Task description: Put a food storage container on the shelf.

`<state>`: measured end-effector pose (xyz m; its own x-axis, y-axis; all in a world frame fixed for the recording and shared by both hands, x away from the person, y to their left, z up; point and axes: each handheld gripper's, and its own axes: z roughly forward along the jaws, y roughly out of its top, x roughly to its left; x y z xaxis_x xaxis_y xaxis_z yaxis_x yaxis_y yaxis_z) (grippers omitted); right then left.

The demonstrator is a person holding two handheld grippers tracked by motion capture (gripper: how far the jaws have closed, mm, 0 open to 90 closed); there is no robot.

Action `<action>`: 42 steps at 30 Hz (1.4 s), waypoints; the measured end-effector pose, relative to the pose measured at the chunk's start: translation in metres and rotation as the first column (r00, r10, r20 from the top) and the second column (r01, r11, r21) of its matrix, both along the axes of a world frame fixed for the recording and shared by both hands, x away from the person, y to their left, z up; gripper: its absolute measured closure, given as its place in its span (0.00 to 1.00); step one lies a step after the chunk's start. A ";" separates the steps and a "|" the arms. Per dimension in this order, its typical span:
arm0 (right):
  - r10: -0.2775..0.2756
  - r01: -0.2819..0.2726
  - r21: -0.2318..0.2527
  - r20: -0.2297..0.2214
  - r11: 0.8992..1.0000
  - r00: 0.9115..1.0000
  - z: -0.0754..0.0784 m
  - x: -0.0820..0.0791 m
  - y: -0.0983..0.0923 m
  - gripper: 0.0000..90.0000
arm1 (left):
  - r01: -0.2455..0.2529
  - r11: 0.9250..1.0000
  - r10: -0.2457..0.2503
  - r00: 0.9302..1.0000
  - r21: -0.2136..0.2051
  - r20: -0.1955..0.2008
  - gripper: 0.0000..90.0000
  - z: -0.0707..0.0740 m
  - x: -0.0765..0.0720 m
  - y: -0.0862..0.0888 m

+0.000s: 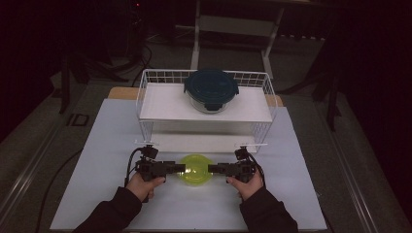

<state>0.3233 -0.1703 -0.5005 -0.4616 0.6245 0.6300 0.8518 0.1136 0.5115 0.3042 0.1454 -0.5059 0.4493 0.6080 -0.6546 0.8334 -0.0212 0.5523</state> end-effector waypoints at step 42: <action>0.015 -0.012 -0.044 0.061 0.999 0.998 0.019 -0.027 0.014 0.90 | 0.047 0.997 -0.045 0.998 0.061 -0.038 0.89 0.017 -0.018 -0.004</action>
